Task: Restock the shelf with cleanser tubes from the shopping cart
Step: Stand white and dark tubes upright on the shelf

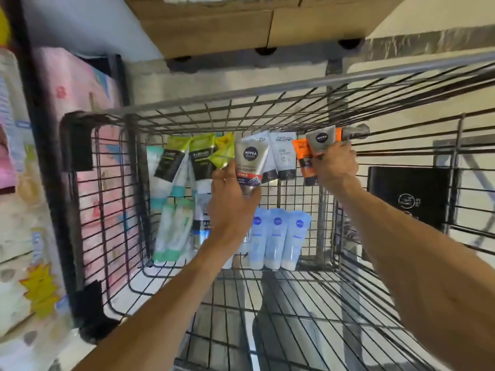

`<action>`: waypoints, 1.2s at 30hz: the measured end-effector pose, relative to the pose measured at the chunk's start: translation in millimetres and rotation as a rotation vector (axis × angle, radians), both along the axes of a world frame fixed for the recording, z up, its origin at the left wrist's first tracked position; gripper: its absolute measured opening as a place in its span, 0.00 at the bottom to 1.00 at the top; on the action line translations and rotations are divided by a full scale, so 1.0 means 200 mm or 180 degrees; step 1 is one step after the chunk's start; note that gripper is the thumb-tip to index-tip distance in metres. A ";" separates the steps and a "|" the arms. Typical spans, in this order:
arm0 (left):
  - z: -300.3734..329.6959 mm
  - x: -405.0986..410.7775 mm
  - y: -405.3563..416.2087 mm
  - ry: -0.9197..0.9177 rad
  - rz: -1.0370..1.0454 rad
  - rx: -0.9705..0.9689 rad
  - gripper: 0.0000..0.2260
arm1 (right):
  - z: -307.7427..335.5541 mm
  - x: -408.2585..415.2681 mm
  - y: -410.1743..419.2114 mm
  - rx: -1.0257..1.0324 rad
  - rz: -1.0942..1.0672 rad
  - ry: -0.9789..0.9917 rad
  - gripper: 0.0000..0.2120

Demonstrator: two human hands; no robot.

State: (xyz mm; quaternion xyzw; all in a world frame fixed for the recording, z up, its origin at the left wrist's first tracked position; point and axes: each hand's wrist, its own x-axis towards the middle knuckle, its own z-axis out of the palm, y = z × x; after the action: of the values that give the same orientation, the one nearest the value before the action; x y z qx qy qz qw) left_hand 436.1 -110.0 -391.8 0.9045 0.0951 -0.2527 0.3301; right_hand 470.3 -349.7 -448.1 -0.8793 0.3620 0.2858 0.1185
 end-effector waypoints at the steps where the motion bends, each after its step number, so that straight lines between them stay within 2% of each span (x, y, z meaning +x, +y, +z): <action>1: 0.00 -0.01 0.00 0.0000 0.0018 0.0049 0.35 | 0.00 -0.01 -0.01 0.0107 -0.0110 -0.0018 0.30; 4: 0.04 -0.04 0.00 0.0040 0.0056 0.0155 0.31 | -0.18 -0.13 -0.13 0.0433 -0.0327 0.0010 0.34; 6: 0.08 -0.07 0.01 0.0037 0.0049 0.0196 0.30 | -0.39 -0.30 -0.24 0.0602 -0.0366 -0.0178 0.41; 7: 0.10 -0.08 0.01 0.0026 0.0049 0.0218 0.30 | -0.38 -0.36 -0.24 0.0684 -0.0353 -0.0289 0.43; 9: 0.13 -0.12 0.02 0.0042 0.0098 0.0218 0.30 | -0.17 -0.43 -0.15 0.0867 -0.0395 -0.0325 0.40; 12: 0.21 -0.19 0.04 0.0010 0.0167 0.0150 0.32 | 0.39 -0.44 0.07 0.1189 -0.0410 -0.0480 0.16; 13: 0.24 -0.21 0.05 -0.0011 0.0211 0.0150 0.31 | 0.47 -0.47 0.10 0.1278 -0.0407 -0.0579 0.13; 17: 0.43 -0.30 0.07 -0.0054 0.0383 0.0163 0.26 | 0.65 -0.60 0.17 0.1221 -0.0136 -0.0742 0.23; 22: 0.70 -0.48 0.11 -0.0128 0.0603 0.0292 0.28 | 0.94 -0.69 0.23 0.1508 0.0249 -0.0943 0.19; 24: 0.83 -0.55 0.12 -0.0214 0.0741 0.0352 0.28 | 1.01 -0.72 0.24 0.1640 0.0466 -0.0948 0.22; 26: 0.97 -0.62 0.13 -0.0350 0.1012 0.0359 0.28 | 1.11 -0.74 0.28 0.1779 0.0690 -0.1040 0.23; 29: 1.14 -0.75 0.17 -0.0535 0.1544 0.0361 0.29 | 1.23 -0.75 0.35 0.2055 0.1040 -0.1152 0.19; 32: 1.30 -0.90 0.19 -0.0690 0.2011 0.0364 0.29 | 1.35 -0.77 0.46 0.2111 0.1490 -0.1189 0.26; 36: 1.42 -1.17 0.28 -0.0745 0.2668 0.0376 0.28 | 1.45 -0.86 0.65 0.2264 0.2195 -0.1097 0.28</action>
State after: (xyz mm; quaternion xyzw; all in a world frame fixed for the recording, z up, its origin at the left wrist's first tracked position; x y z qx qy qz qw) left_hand 202.3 -53.1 -107.6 0.8276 0.4301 0.0132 0.3603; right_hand 297.8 -219.9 -158.7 -0.8871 -0.0927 0.2646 0.3667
